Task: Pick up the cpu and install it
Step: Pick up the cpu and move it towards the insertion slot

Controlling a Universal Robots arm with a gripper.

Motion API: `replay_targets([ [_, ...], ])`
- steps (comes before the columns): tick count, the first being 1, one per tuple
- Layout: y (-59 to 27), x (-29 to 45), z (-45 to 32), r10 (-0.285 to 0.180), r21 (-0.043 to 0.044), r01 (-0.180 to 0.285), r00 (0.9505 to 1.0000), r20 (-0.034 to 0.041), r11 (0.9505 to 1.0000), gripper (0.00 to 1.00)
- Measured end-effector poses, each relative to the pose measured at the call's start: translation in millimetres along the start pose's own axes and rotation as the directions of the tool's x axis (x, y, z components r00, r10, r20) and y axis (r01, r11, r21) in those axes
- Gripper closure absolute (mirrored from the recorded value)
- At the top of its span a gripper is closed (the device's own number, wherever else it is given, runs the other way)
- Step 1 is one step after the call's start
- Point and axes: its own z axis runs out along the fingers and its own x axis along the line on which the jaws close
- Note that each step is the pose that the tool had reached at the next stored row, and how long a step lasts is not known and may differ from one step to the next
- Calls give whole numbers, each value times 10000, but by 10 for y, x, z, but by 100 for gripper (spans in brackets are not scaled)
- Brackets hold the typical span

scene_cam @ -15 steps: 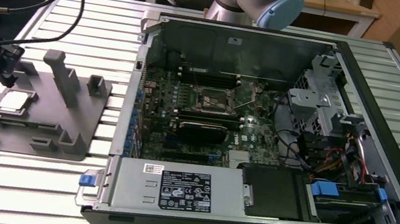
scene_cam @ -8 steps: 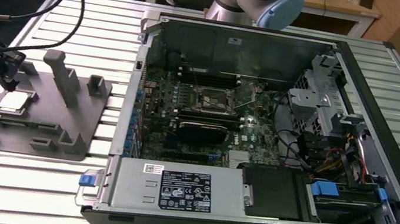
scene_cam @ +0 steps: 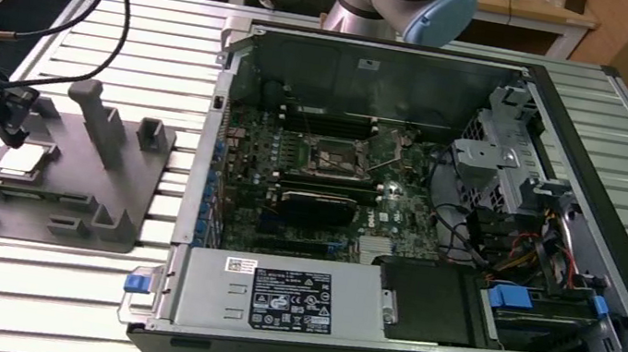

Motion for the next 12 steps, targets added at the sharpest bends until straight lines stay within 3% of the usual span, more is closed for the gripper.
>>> replay_targets([
  [12, -24, 12, 140, -40, 2, 40, 10000, -33, 10000, 89],
])
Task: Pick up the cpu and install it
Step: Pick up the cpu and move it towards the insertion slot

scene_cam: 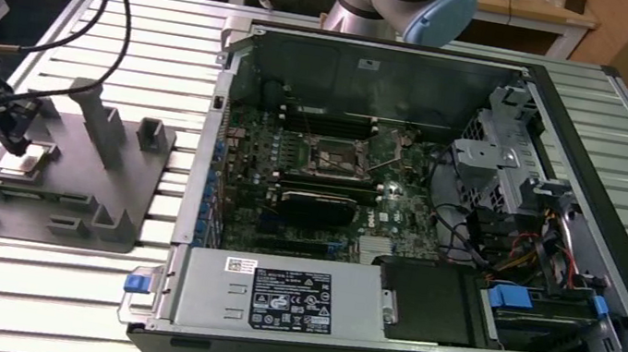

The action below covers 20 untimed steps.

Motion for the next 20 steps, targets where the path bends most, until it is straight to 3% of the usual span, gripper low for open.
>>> replay_targets([
  [6, -24, 2, 62, -28, -1, 28, 10000, -7, 10000, 89],
  [14, -25, 2, 63, -32, 0, 32, 10000, -7, 10000, 89],
  [20, -25, 2, 63, -32, 1, 32, 10000, -7, 10000, 65],
])
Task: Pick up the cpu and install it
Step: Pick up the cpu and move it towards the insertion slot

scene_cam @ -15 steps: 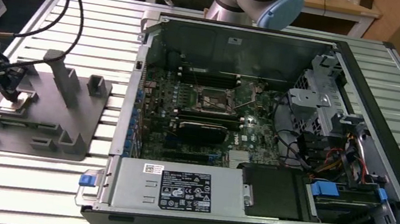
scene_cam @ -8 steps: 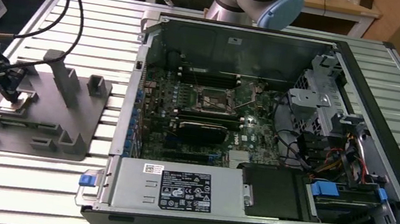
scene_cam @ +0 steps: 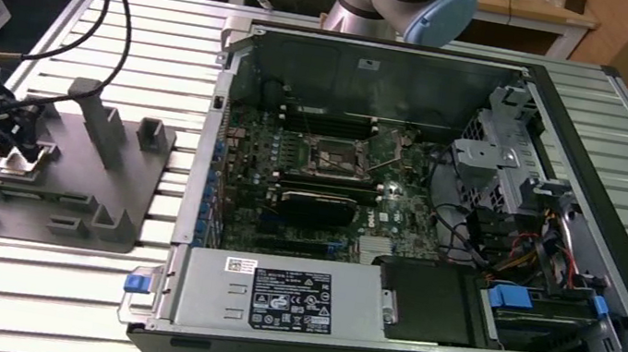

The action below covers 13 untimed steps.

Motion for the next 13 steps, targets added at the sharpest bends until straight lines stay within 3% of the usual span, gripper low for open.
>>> replay_targets([
  [3, 0, 0, 0, 0, 0, 0, 10000, 0, 10000, 47],
  [6, 0, 0, 0, -1, 0, 1, 10000, 0, 10000, 42],
  [7, 0, 0, 0, 0, 1, 0, 10000, 0, 10000, 35],
  [13, -1, 1, 17, -218, -11, 218, 9998, -11, 9998, 35],
])
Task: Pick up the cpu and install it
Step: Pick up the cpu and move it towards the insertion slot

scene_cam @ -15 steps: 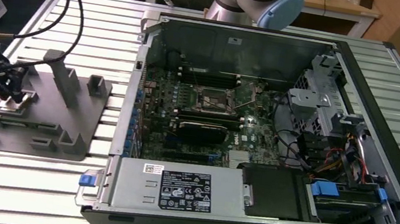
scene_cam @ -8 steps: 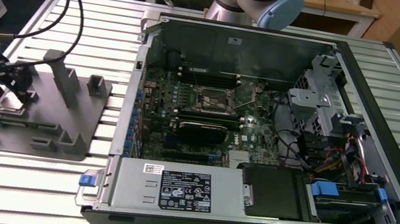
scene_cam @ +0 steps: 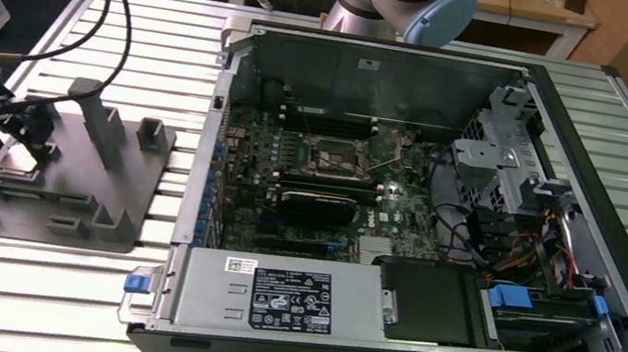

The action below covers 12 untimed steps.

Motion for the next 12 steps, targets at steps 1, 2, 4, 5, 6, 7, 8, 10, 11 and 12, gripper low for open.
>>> replay_targets([
  [1, -1, 0, 5, -66, -3, 66, 10000, -4, 10000, 35],
  [2, -1, 0, 9, -125, -6, 125, 9999, -7, 9999, 35],
  [4, -2, 3, 18, -189, -9, 189, 9998, -11, 9998, 35],
  [5, -3, 5, 23, -202, -10, 202, 9998, -12, 9998, 35],
  [6, -3, 8, 29, -212, -10, 212, 9998, -12, 9998, 35],
  [7, -3, 12, 37, -222, -11, 222, 9998, -12, 9998, 35],
  [8, -3, 14, 45, -232, -11, 232, 9997, -13, 9997, 35],
  [10, -3, 16, 60, -253, -11, 253, 9997, -15, 9997, 35],
  [11, -2, 17, 68, -262, -11, 262, 9997, -16, 9997, 35],
  [12, -2, 18, 75, -270, -12, 270, 9996, -16, 9996, 35],
])
